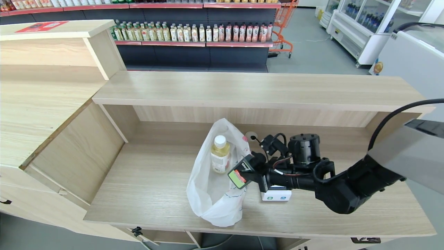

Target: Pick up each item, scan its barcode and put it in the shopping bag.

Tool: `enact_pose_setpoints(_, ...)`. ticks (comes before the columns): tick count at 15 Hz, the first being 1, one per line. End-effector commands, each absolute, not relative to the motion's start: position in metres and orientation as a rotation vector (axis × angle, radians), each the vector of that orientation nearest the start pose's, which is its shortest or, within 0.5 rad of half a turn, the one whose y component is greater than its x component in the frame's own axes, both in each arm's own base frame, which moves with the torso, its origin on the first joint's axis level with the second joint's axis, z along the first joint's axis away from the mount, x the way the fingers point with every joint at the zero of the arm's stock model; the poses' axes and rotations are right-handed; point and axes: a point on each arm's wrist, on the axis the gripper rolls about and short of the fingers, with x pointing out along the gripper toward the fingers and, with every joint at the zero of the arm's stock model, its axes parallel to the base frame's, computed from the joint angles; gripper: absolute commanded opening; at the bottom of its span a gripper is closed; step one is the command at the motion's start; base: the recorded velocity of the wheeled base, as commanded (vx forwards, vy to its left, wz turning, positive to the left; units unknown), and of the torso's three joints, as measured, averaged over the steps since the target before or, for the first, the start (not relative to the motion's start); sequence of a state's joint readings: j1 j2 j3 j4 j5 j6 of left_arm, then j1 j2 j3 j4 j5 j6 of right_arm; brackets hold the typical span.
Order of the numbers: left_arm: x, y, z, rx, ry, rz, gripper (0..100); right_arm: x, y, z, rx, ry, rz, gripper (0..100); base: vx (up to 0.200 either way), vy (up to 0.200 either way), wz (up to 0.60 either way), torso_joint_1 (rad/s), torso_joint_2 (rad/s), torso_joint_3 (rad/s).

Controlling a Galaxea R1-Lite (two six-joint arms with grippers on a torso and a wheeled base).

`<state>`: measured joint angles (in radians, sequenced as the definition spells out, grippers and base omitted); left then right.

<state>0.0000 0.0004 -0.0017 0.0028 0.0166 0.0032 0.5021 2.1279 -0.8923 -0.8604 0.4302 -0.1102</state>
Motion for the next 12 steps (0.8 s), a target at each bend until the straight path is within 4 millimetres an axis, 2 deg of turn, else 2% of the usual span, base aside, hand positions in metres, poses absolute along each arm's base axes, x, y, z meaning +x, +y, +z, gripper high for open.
enact_pose_setpoints(1,-0.023,0.0,0.076,0.003,0.002,0.017,100,0.337,0.202,0.046,-0.198,0.347,0.948,0,0.0,0.0,0.0,0.0,0.0,0.0)
enact_pose_setpoints(3,-0.023,0.0,0.076,0.003,0.002,0.017,100,0.344,0.208,0.028,-0.271,0.313,0.951,0,0.0,0.0,0.0,0.0,0.0,0.0)
enact_pose_setpoints(6,-0.023,0.0,0.076,0.003,0.002,0.017,100,0.358,0.222,0.011,-0.349,0.255,0.941,0,0.0,0.0,0.0,0.0,0.0,0.0)
enact_pose_setpoints(8,-0.023,0.0,0.076,0.003,0.002,0.017,100,0.363,0.232,0.005,-0.374,0.236,0.925,0,0.0,0.0,0.0,0.0,0.0,0.0)
enact_pose_setpoints(12,-0.023,0.0,0.076,0.003,0.002,0.017,100,0.362,0.239,-0.004,-0.451,0.208,0.955,0,0.0,0.0,0.0,0.0,0.0,0.0)
